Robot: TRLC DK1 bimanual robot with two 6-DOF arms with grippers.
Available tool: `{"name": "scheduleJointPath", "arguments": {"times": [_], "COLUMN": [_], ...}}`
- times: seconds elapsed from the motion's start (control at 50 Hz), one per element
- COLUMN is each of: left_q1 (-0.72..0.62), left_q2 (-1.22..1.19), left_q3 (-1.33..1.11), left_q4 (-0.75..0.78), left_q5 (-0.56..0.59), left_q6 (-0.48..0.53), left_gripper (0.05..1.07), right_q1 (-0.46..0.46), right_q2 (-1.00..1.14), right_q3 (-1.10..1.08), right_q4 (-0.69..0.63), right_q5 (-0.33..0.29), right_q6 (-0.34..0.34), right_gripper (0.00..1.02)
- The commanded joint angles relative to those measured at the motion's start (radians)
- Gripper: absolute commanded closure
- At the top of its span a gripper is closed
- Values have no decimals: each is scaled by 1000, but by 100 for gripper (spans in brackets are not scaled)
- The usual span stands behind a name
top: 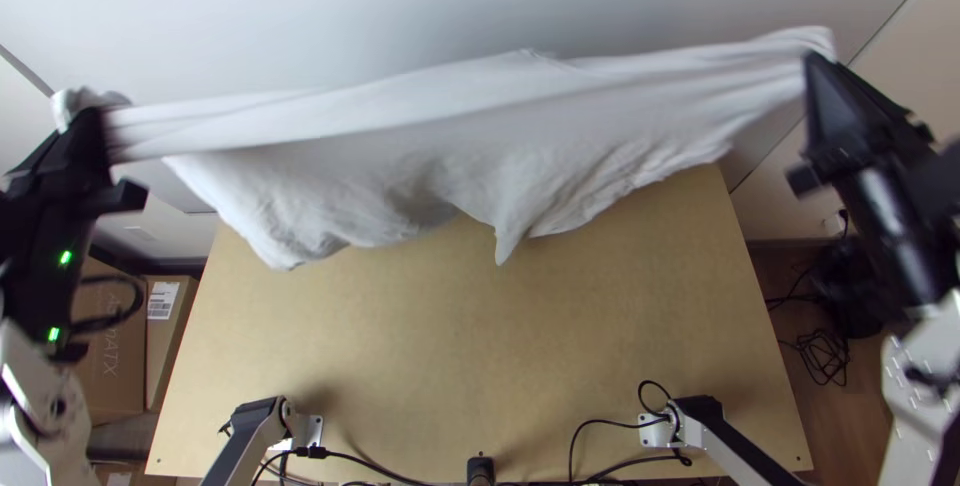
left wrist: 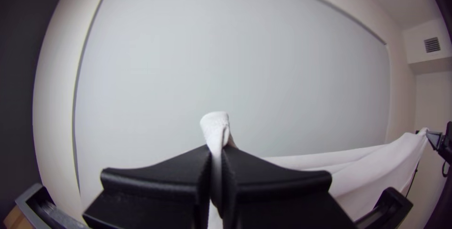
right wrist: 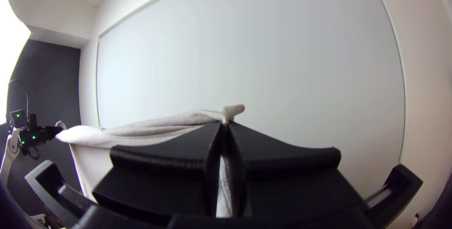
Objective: Fold the t-shirt
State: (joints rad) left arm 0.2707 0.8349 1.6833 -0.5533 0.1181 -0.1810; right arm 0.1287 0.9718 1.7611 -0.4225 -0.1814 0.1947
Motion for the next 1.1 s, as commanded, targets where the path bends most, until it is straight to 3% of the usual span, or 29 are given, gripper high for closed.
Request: {"name": "scheduleJointPath", "arguments": {"times": [0.0, 0.26, 0.52, 0.74, 0.8, 0.9, 1.08], "left_q1": [47, 2, -33, -225, -248, -255, -243], "left_q2": [-97, -234, -229, -323, -344, -379, -296], "left_q3": [-17, 1, 24, -413, -551, -775, -1027], "left_q4": [-11, -96, -234, -373, -396, -362, -134], "left_q5": [-97, -92, -87, 34, 72, 115, 127], "left_q6": [44, -5, -51, -72, -37, 18, 25], "left_gripper": [105, 105, 105, 105, 105, 105, 105], "right_q1": [-21, -15, -14, -6, 0, 8, 8], "right_q2": [-145, -280, -301, -354, -380, -403, -375], "right_q3": [-15, -14, -58, -473, -617, -828, -1075], "right_q4": [10, -79, -139, -98, -61, -2, 166], "right_q5": [106, 85, 53, 54, 54, 54, 54], "right_q6": [-43, -47, 8, 34, 34, 38, 43], "right_gripper": [100, 100, 100, 100, 100, 100, 100]}}
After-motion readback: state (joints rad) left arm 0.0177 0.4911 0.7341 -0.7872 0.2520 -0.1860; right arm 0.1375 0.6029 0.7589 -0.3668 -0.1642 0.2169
